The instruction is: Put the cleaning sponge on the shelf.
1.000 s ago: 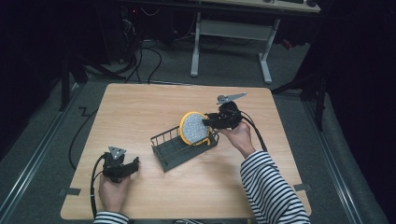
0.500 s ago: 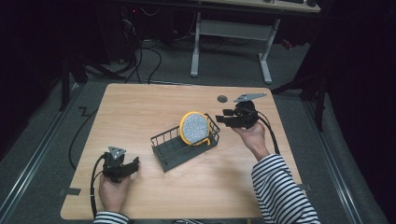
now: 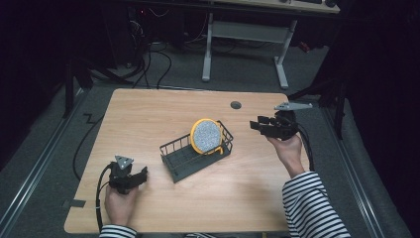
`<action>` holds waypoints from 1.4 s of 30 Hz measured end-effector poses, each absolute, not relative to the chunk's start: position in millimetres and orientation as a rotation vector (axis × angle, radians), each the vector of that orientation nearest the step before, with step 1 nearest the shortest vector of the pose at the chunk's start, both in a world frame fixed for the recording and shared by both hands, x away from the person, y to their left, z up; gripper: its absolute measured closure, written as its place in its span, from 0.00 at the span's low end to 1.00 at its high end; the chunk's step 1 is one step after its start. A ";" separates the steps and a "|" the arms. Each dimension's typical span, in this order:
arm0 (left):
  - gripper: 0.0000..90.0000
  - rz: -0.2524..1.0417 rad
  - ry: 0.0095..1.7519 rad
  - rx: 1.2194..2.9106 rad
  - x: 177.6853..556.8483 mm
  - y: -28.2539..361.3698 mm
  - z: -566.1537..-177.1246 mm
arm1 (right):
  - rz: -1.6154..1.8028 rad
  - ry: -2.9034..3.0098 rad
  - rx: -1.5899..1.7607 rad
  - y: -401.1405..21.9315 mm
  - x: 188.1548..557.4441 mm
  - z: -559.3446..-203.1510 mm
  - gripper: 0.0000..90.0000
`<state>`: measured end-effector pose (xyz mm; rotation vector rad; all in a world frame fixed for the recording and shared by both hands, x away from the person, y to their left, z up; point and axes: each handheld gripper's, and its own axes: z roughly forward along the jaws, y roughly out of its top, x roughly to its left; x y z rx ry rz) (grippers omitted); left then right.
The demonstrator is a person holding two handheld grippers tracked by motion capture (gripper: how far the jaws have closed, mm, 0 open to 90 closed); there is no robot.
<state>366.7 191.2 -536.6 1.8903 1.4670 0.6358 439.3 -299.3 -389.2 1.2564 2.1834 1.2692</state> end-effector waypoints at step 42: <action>0.34 0.636 1.467 1.890 366.6 191.0 -536.6 | 1.284 2.014 1.408 -371.2 348.8 -429.3 0.58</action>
